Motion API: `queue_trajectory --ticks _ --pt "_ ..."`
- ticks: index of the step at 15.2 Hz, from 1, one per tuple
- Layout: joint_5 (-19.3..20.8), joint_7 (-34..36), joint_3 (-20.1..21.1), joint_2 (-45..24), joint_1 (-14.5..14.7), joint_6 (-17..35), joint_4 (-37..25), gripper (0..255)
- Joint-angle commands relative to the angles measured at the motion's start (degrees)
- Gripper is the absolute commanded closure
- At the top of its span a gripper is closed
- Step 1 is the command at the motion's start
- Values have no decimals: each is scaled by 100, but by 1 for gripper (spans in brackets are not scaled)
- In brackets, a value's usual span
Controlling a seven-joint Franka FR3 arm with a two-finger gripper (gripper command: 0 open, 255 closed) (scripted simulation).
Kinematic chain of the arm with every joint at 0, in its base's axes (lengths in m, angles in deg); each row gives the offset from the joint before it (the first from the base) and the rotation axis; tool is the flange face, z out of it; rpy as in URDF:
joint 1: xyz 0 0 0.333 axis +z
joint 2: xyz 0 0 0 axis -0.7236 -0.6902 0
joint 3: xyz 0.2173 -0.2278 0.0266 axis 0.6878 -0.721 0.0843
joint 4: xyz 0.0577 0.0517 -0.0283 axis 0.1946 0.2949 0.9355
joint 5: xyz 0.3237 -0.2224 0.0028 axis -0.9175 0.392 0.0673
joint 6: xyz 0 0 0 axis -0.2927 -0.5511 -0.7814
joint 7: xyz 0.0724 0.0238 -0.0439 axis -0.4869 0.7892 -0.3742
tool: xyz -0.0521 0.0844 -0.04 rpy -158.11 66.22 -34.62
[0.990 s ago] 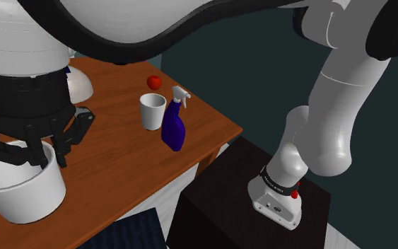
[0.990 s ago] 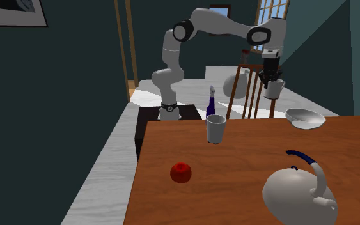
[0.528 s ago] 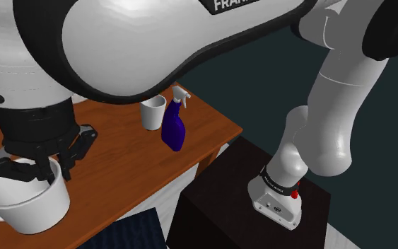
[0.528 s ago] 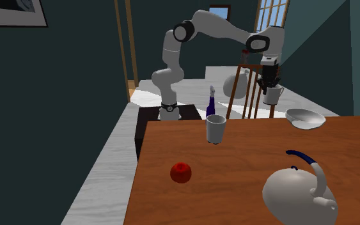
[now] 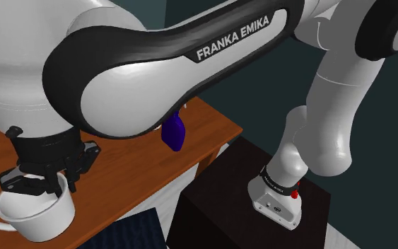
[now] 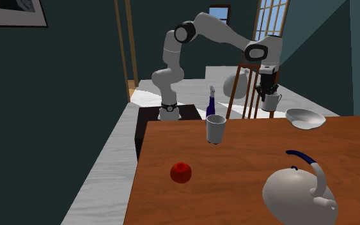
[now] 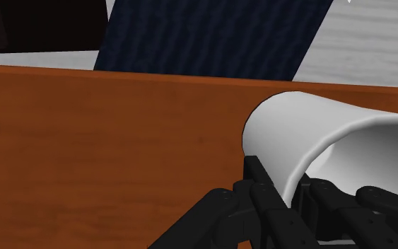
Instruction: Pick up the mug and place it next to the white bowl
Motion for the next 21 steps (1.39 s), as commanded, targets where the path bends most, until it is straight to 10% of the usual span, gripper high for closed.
queue_trajectory --ticks 1,19,20,21 --pt "29 21 -8 -44 8 144 100 255" --pt "232 141 -83 -375 64 801 461 255" --pt "232 141 -83 -375 64 800 461 0" --pt "232 141 -83 -375 64 800 460 0"
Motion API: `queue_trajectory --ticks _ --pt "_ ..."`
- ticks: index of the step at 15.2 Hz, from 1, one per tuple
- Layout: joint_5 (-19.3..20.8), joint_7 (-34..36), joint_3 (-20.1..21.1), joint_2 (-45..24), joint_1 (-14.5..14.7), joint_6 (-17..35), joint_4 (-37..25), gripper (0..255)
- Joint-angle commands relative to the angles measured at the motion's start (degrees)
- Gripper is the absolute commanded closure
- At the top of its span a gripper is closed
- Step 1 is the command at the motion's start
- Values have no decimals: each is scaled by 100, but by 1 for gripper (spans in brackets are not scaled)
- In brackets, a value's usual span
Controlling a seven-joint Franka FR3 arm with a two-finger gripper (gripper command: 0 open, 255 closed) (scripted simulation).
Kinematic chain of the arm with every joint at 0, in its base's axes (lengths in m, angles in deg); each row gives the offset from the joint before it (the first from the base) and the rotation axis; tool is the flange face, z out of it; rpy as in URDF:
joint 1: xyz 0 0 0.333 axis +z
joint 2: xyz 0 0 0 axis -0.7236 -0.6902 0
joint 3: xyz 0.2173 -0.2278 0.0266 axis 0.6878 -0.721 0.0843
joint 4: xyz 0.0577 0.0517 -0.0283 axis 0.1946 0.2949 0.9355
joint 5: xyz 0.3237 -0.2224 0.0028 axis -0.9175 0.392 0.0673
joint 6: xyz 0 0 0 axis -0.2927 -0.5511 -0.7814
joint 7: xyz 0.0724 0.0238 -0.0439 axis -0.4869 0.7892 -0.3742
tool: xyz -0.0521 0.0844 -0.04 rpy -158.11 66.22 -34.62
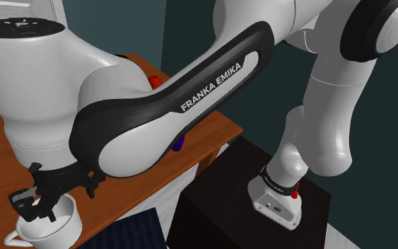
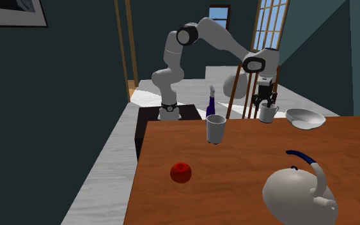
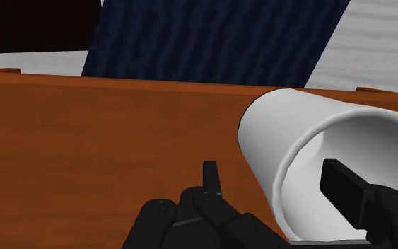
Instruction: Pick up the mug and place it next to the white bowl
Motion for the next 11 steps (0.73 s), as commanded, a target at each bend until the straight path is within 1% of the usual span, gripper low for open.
queue_trajectory --ticks 1,4,8,11 --pt "0 0 0 0 0 0 -1 0" --pt "0 0 0 0 0 0 0 0" --pt "-225 -146 78 380 -84 -604 -264 0" --pt "-225 -146 78 380 -84 -604 -263 0"
